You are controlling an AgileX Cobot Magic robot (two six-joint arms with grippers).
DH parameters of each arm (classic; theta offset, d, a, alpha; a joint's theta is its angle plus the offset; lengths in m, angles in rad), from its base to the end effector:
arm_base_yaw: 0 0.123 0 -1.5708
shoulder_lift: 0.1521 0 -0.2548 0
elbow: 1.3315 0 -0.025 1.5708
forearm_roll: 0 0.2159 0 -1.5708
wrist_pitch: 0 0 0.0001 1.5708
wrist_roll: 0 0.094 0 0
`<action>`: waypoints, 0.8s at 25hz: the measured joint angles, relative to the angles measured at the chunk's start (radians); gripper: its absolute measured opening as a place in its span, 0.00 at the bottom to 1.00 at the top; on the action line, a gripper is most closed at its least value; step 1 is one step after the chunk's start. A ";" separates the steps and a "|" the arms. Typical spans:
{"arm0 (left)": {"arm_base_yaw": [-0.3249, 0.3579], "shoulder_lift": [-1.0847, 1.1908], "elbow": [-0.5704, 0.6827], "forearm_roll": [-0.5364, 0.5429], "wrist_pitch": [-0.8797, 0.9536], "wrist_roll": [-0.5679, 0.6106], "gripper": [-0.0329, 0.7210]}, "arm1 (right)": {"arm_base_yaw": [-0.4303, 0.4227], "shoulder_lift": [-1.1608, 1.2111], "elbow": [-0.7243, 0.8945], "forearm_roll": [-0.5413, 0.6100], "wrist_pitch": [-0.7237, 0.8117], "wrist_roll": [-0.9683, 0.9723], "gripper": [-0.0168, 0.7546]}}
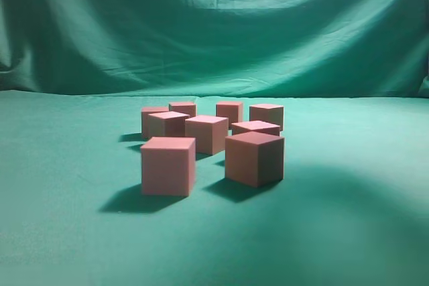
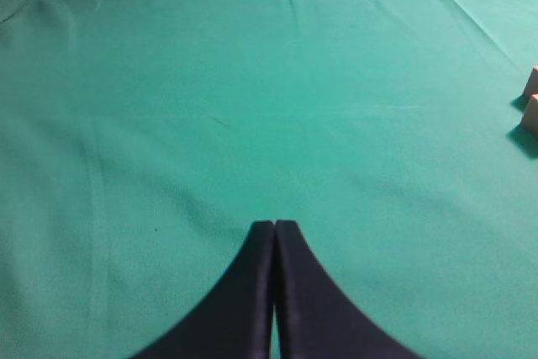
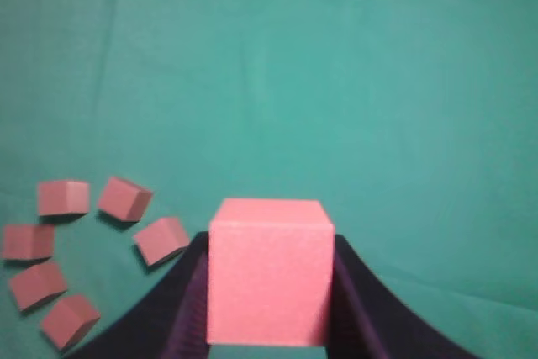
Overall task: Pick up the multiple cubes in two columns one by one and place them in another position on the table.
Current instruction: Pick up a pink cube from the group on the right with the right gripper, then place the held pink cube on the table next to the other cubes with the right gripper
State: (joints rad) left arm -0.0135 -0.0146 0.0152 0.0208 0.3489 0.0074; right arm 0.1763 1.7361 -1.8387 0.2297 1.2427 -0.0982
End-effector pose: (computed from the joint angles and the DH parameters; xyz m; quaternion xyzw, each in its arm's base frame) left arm 0.0513 0.0000 0.1770 0.0139 0.7934 0.0069 0.6086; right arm 0.3241 0.0783 0.3509 -0.1235 0.9523 0.1242 0.2497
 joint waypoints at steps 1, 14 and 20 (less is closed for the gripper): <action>0.000 0.000 0.000 0.000 0.000 0.000 0.04 | 0.019 -0.040 0.021 0.005 0.004 0.000 0.36; 0.000 0.000 0.000 0.000 0.000 0.000 0.04 | 0.392 -0.217 0.286 0.078 0.012 -0.010 0.36; 0.000 0.000 0.000 0.000 0.000 0.000 0.04 | 0.644 -0.165 0.339 0.085 0.007 -0.017 0.36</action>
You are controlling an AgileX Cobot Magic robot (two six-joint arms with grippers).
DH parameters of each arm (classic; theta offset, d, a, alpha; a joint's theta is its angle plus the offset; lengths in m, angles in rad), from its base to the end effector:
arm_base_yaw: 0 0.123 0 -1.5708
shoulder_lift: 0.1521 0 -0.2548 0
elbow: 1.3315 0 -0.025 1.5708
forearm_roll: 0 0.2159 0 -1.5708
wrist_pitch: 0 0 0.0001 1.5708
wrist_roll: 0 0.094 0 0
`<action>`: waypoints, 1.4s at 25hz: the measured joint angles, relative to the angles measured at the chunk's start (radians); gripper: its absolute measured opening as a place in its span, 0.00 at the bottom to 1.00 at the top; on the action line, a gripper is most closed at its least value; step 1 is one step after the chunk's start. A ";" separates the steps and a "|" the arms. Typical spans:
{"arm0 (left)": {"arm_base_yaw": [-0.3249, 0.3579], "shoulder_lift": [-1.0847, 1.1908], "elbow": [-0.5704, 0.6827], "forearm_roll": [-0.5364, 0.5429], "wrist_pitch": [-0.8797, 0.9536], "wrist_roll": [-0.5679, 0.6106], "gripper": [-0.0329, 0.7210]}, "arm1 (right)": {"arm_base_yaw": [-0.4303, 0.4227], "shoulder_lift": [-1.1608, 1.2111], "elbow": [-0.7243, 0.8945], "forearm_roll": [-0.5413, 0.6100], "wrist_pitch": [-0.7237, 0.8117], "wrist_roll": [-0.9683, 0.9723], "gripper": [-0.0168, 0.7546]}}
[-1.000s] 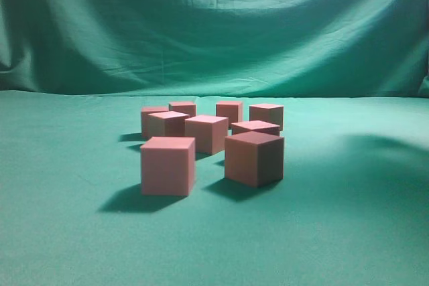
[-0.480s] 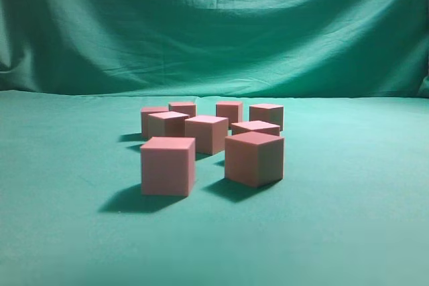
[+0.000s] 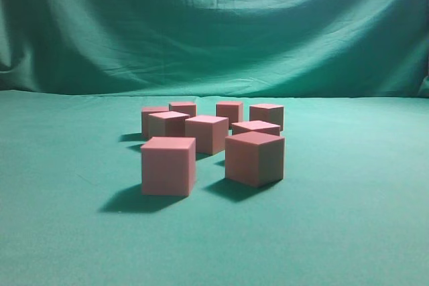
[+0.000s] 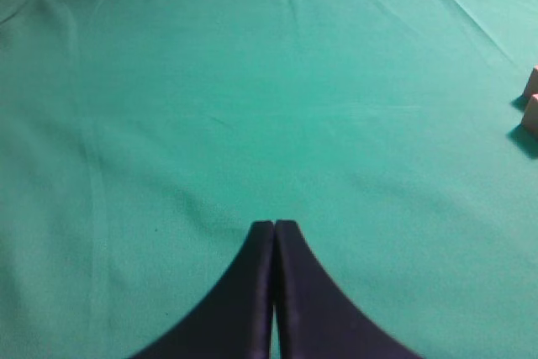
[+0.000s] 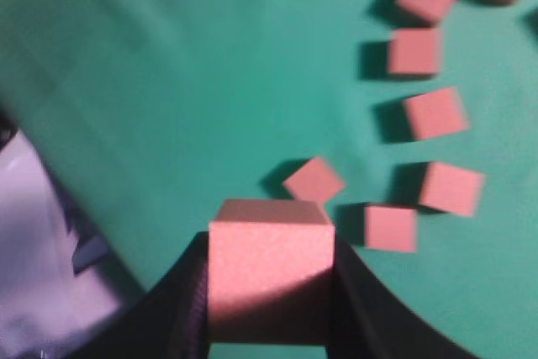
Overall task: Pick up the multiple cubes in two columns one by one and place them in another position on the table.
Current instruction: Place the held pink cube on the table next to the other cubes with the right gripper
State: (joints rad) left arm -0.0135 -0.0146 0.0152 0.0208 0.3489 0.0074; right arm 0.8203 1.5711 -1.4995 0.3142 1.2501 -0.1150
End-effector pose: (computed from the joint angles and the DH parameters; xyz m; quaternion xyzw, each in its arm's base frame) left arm 0.0513 0.0000 0.1770 0.0139 0.7934 0.0069 0.6086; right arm 0.1742 0.2273 0.3188 -0.4177 0.8799 0.2022 0.1017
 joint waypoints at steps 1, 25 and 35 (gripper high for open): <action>0.000 0.000 0.000 0.000 0.000 0.000 0.04 | 0.030 0.014 0.007 0.000 -0.004 0.000 0.36; 0.000 0.000 0.000 0.000 0.000 0.000 0.04 | 0.364 0.331 0.016 -0.601 -0.231 0.500 0.36; 0.000 0.000 0.000 0.000 0.000 0.000 0.04 | 0.362 0.411 0.016 -0.601 -0.244 0.585 0.36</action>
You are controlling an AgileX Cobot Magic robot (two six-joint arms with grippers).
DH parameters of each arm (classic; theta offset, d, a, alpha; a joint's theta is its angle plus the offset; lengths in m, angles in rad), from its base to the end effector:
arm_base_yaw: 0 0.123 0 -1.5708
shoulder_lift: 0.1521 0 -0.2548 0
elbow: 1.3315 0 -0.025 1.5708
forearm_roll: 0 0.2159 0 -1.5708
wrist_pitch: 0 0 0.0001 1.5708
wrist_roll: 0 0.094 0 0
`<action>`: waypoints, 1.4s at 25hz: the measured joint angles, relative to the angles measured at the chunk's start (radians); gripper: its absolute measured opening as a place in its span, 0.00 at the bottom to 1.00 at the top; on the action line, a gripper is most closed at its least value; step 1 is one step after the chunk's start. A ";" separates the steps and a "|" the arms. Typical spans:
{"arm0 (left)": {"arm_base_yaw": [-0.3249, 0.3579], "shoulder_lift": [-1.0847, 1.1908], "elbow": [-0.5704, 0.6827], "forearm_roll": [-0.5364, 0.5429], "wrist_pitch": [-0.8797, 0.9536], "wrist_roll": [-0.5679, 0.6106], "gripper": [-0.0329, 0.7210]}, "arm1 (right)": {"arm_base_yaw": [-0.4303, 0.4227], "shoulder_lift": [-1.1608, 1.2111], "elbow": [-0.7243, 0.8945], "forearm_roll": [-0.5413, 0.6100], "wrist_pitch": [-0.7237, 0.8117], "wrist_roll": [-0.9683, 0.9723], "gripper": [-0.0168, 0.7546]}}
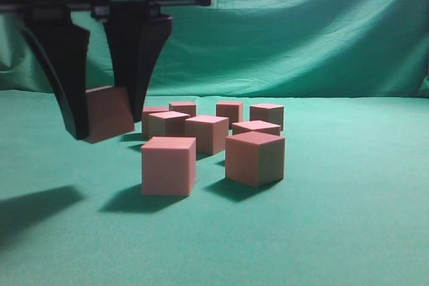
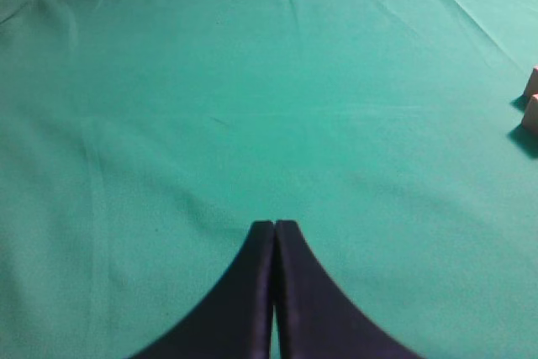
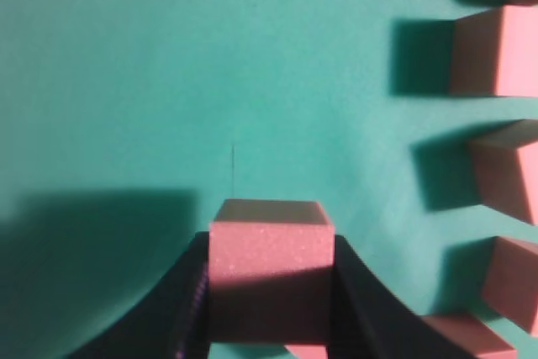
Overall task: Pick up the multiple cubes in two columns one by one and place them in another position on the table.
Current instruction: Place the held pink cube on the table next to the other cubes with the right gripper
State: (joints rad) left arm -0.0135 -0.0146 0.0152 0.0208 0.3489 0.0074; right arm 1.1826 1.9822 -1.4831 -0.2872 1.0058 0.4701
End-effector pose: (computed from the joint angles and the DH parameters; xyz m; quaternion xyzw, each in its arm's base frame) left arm 0.0513 0.0000 0.1770 0.0139 0.7934 0.0069 0.6086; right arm 0.1569 0.3242 0.1849 -0.4071 0.9014 -0.0300 0.1442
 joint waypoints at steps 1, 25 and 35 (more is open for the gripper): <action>0.000 0.000 0.000 0.000 0.000 0.000 0.04 | -0.002 0.007 0.000 0.000 -0.005 0.003 0.36; 0.000 0.000 0.000 0.000 0.000 0.000 0.04 | -0.046 0.073 0.000 0.018 -0.082 0.013 0.36; 0.000 0.000 0.000 0.000 0.000 0.000 0.04 | -0.046 0.073 0.000 0.026 -0.076 -0.019 0.44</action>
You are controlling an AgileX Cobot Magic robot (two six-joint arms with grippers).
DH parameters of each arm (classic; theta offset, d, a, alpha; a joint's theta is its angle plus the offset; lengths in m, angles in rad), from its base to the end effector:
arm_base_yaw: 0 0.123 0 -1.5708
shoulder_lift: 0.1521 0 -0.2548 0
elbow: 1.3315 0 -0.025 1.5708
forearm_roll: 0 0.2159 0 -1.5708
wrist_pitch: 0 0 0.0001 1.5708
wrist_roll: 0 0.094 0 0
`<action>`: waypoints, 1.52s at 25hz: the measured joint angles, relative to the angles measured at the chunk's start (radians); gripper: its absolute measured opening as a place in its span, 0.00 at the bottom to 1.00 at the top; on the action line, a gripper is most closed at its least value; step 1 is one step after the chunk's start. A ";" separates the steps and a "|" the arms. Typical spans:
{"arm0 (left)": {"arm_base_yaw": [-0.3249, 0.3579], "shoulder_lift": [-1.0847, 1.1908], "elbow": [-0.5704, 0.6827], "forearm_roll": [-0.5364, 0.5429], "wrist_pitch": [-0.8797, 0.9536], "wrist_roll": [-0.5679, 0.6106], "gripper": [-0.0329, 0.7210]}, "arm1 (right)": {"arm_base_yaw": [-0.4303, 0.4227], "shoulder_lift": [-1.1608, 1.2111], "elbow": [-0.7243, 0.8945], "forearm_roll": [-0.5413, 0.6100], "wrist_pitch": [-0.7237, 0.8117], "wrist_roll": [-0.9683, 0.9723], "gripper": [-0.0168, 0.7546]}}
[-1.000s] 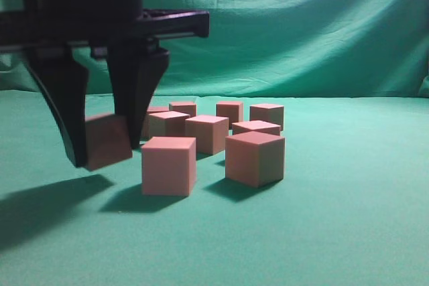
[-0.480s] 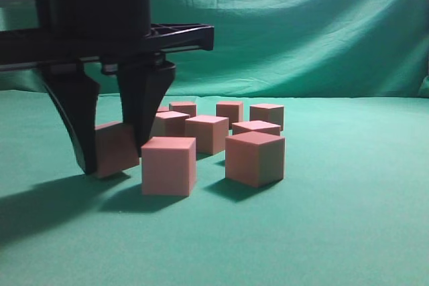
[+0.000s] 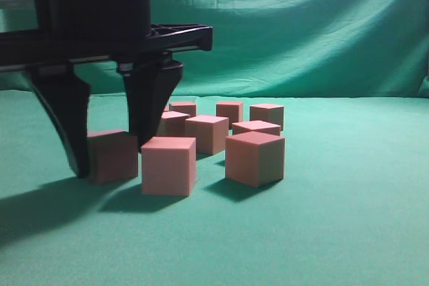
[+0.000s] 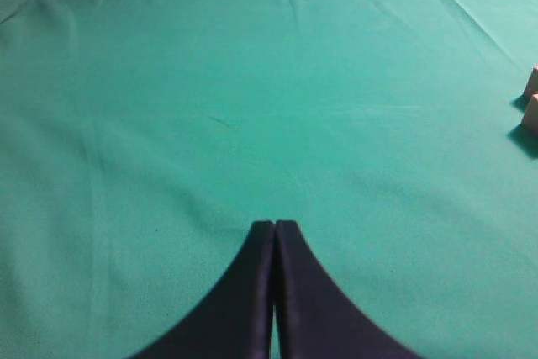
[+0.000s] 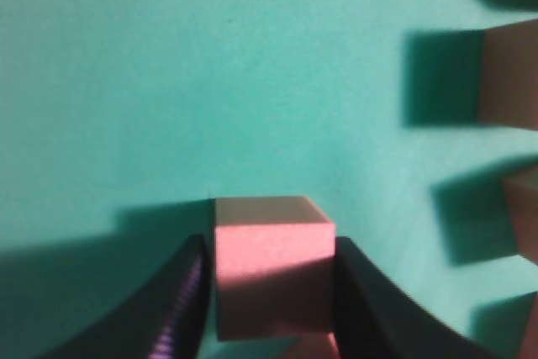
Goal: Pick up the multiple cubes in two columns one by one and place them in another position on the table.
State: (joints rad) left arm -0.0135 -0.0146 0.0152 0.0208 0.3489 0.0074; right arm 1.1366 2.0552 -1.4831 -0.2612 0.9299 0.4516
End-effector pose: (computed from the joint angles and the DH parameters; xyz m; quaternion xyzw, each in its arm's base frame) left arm 0.0513 0.0000 0.1770 0.0139 0.7934 0.0069 0.6086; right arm 0.1732 0.3273 0.1588 -0.3974 0.9077 -0.0221 0.1327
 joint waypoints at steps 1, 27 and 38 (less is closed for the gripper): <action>0.000 0.000 0.000 0.000 0.000 0.000 0.04 | 0.000 0.000 0.000 0.002 0.000 -0.013 0.49; 0.000 0.000 0.000 0.000 0.000 0.000 0.04 | 0.000 -0.414 -0.253 -0.043 0.159 -0.075 0.02; 0.000 0.000 0.000 0.000 0.000 0.000 0.04 | 0.205 -0.737 -0.257 -0.008 0.225 -0.284 0.02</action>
State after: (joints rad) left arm -0.0135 -0.0146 0.0152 0.0208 0.3489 0.0074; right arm 1.3415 1.3187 -1.7399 -0.2691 1.1549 0.1679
